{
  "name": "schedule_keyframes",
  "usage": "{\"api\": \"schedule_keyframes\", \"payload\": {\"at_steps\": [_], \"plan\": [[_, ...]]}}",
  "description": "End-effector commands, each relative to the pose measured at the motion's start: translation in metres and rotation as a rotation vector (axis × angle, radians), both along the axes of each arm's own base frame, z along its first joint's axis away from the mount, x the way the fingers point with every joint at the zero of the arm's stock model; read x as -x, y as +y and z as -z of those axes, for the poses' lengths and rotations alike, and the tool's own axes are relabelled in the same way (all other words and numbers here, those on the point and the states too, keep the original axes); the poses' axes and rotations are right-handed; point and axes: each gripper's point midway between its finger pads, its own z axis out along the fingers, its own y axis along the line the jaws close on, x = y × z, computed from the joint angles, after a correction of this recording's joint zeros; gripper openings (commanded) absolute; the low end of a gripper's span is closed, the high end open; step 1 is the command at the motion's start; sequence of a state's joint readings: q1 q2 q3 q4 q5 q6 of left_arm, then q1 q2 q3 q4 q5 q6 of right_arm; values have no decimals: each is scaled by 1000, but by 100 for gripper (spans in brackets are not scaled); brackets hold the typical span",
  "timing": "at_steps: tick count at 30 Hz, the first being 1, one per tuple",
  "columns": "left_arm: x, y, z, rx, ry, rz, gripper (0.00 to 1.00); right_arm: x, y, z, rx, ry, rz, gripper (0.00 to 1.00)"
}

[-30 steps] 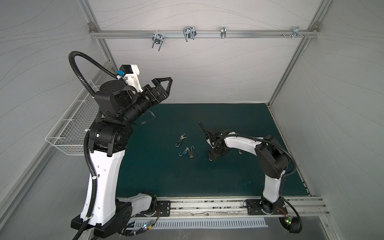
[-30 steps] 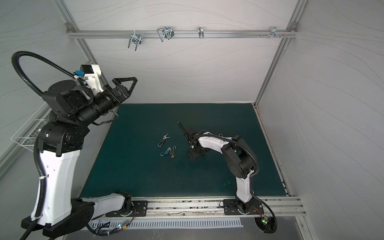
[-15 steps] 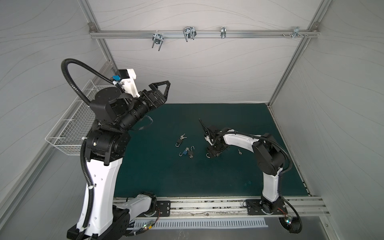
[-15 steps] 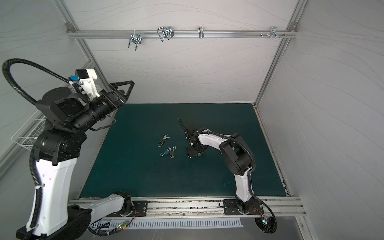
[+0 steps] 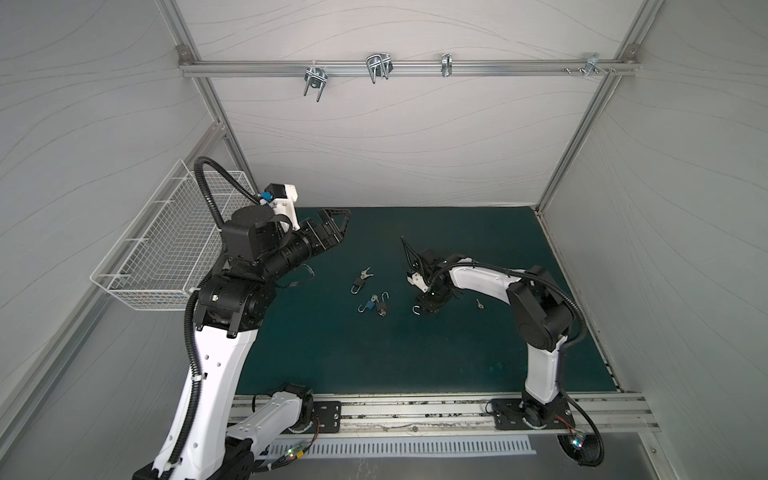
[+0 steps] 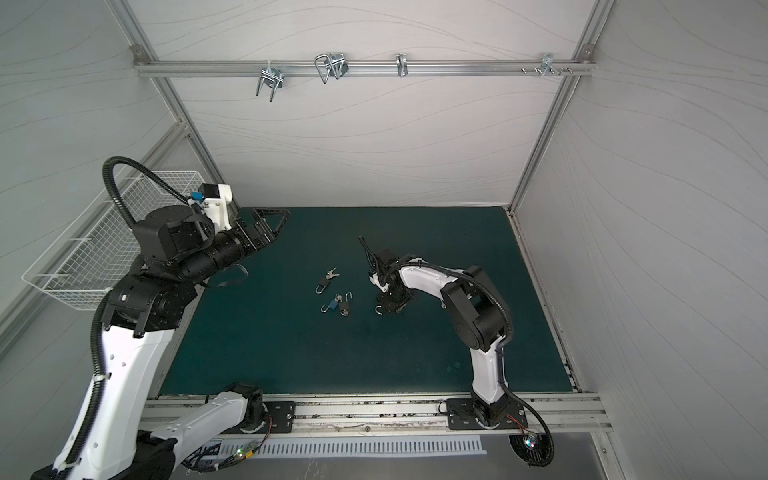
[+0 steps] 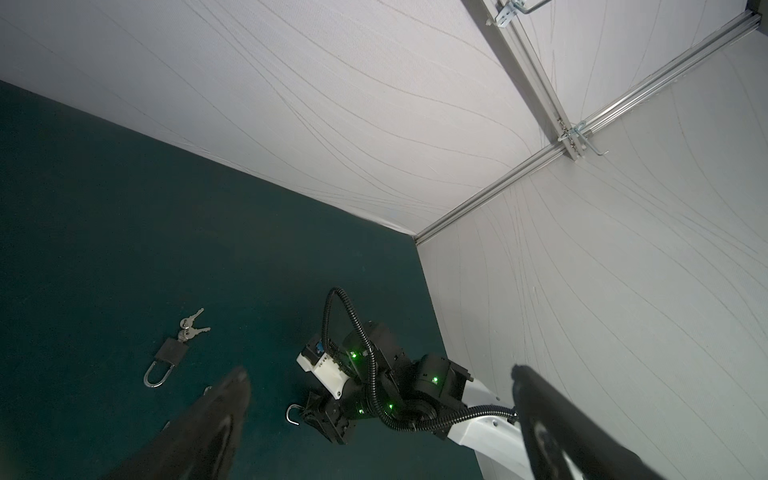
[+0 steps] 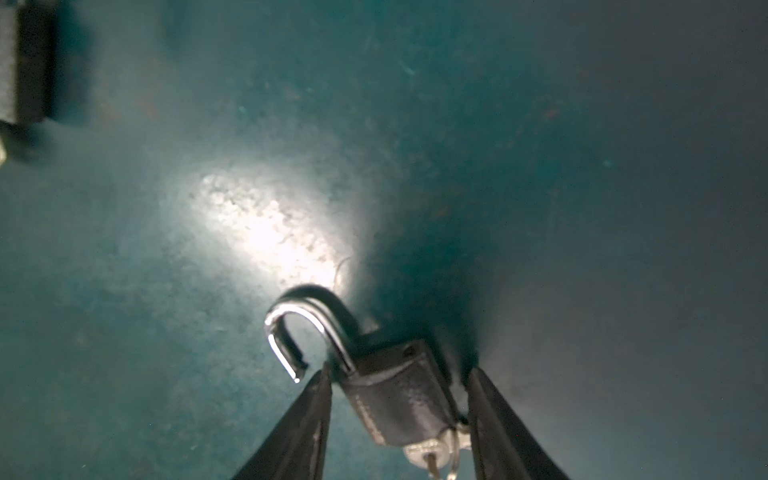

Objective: Lock with the key

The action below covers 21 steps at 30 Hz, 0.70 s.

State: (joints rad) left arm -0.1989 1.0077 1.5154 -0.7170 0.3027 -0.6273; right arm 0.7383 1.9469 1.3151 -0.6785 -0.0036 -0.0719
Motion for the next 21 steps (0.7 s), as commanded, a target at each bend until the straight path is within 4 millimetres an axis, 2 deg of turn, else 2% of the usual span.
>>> {"api": "schedule_keyframes", "payload": {"at_steps": [1, 10, 21], "plan": [[7, 4, 3, -26, -6, -3, 99, 34, -12, 11, 92, 68, -63, 53], [12, 8, 47, -44, 108, -20, 99, 36, -19, 11, 132, 34, -69, 48], [11, 15, 67, -61, 149, -48, 99, 32, -11, 9, 91, 11, -47, 33]]}}
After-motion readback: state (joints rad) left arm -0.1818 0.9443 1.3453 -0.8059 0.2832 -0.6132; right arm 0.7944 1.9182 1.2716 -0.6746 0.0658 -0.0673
